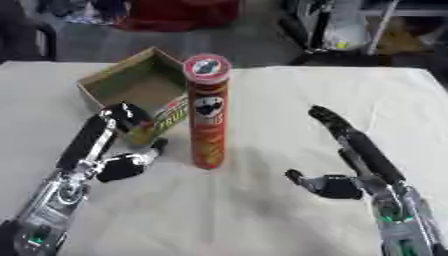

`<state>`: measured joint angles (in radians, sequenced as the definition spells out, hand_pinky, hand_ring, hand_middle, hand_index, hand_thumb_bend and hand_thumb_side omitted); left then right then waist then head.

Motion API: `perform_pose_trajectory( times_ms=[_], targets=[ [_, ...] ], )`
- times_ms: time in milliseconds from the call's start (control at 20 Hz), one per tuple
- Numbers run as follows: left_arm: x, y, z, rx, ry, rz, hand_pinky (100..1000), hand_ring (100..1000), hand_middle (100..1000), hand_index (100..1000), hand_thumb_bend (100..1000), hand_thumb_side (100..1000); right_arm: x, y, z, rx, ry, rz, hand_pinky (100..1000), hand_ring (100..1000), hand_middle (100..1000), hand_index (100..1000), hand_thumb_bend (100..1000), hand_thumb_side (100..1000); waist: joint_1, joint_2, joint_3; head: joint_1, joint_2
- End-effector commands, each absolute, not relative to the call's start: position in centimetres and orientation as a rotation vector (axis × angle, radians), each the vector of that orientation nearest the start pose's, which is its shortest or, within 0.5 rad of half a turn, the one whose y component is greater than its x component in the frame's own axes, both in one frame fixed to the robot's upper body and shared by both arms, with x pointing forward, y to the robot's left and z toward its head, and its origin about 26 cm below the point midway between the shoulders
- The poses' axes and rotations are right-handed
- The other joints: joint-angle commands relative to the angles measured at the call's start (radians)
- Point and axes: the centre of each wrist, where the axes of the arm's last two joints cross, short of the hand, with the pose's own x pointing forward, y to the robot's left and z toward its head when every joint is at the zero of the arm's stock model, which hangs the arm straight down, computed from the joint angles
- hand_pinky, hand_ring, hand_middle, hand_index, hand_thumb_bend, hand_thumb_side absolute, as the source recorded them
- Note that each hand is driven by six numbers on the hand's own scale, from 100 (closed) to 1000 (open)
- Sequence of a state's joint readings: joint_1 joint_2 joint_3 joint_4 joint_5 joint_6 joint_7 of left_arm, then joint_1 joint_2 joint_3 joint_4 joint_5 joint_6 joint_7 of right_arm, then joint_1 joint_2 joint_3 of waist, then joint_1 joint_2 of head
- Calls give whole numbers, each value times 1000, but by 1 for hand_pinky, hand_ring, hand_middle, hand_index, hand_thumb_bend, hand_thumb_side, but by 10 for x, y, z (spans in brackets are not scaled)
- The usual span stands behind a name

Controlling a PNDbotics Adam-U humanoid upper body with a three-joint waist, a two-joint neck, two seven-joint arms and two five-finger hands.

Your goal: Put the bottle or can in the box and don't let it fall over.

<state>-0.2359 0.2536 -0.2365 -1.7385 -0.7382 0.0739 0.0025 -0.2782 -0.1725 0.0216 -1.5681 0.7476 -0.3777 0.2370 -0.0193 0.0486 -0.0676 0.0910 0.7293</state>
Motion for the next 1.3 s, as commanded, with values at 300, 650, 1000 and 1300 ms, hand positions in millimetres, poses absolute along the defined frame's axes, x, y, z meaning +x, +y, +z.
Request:
perform_pose_trajectory(
  times_ms=[300,650,1000,1300],
  targets=[
    [313,216,103,780,-1827,-857,592,661,682,705,336,513,354,-243,83,-493,-1964,1167,974,1000,1000,1000,517,358,12,-23,9,-8,-3],
    [310,220,102,827,-1809,-825,589,655,676,699,336,516,361,-234,83,-442,-1977,1175,974,1000,1000,1000,511,357,12,-23,15,-12,-4],
    [308,239,96,914,-1717,-704,566,623,643,668,327,523,384,-203,77,-256,-1966,1219,972,1000,1000,1000,490,350,21,-25,44,-31,-6],
    [308,247,96,954,-1686,-634,559,616,634,660,321,519,398,-188,73,-224,-1945,1231,959,1000,1000,1000,532,378,28,-23,61,-42,-10]
  ],
)
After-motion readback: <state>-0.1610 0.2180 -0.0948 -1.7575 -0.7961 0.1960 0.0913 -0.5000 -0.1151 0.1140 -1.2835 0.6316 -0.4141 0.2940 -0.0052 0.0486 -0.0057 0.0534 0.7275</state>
